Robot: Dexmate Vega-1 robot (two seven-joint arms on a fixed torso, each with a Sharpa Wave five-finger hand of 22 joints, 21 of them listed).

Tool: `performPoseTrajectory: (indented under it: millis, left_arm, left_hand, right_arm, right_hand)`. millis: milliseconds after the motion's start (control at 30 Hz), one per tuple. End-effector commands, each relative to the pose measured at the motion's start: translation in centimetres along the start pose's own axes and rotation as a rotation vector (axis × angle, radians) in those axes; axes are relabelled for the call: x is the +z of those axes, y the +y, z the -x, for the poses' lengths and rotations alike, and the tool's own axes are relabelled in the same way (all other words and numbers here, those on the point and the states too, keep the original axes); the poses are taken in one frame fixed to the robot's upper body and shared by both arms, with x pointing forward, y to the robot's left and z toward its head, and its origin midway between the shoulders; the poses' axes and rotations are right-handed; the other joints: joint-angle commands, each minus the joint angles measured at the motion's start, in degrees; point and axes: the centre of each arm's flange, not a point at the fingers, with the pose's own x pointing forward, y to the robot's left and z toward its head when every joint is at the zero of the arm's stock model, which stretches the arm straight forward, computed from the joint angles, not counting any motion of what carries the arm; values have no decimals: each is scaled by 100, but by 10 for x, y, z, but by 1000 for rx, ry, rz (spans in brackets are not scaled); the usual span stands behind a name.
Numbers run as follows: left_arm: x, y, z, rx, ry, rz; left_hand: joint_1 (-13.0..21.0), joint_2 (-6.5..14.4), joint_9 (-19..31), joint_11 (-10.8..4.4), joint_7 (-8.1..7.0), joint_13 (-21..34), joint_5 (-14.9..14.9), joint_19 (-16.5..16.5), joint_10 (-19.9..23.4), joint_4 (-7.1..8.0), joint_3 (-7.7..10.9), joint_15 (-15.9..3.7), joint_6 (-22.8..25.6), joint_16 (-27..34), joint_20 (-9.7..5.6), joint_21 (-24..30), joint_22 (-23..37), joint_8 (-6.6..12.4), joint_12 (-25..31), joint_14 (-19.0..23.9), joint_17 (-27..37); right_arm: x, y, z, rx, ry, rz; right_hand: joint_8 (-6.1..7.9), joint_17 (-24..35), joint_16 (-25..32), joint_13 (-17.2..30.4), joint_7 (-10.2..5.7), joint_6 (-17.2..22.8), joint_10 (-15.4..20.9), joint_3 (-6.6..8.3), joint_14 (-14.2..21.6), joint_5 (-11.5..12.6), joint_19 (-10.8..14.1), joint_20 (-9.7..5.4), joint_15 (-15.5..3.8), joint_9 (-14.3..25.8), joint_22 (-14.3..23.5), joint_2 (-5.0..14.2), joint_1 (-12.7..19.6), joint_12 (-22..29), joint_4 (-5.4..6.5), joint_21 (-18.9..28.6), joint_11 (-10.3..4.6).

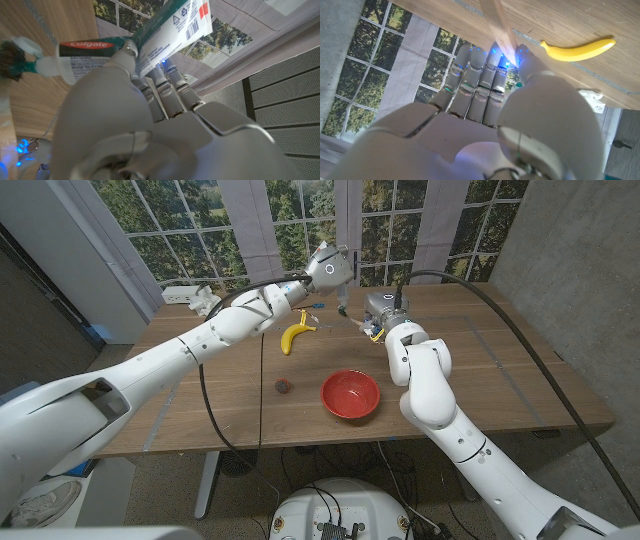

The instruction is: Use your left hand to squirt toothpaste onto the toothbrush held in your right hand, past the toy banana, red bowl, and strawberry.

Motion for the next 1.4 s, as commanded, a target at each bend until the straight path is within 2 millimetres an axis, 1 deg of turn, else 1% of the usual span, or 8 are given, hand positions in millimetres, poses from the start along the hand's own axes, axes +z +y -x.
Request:
performPoseTrajectory:
  millis: [33,133,467,867,1400]
  left_arm:
    - [0,1,0,-9,5,3]
    - [0,1,0,-9,-1,-4]
    - [1,-2,0,1,7,-29]
    - [1,-5,2,41,71,-47]
    - [-2,-6,3,72,211,32]
  left_hand:
    - [-39,11,11,-229,-32,442,31,-29,231,7,-13,-654,-2,-27,-616,64,34,-21,17,5,16]
    - [-44,18,12,-229,-20,444,36,-40,229,10,-15,-653,-16,-36,-618,72,35,-29,12,-6,13]
    - [-57,45,22,-235,-77,435,56,-83,168,14,-21,-653,-95,-76,-586,120,39,-66,-52,-60,5]
    - [-61,57,28,-245,-106,376,66,-106,128,8,-28,-653,-131,-111,-579,166,37,-85,-133,-106,-5]
    - [-86,52,32,-243,-113,341,72,-101,158,10,-55,-653,-136,-122,-573,227,33,-91,-166,-99,-3]
  right_arm:
    - [-8,1,0,-90,28,-37]
    - [-8,2,0,-89,25,-40]
    - [-8,4,-1,-67,31,-31]
    - [-7,5,-5,-37,37,-24]
    - [-11,8,-8,-21,55,-41]
  right_hand:
    - [23,17,-16,17,-82,90,337,361,-1,26,-19,-119,-546,28,7,97,17,1,141,34,-325]
    - [20,17,-17,48,-82,82,321,367,3,25,-22,-118,-548,31,7,102,19,10,139,36,-331]
    - [18,12,-39,21,-93,82,323,375,-7,20,-49,-109,-548,33,6,104,0,-14,143,33,-331]
    - [14,11,-63,33,-99,68,311,388,-15,19,-64,-106,-548,42,5,104,-12,-21,140,34,-328]
    - [10,14,-73,19,-93,75,321,402,-6,20,-76,-102,-548,39,4,101,-15,-37,134,36,-327]
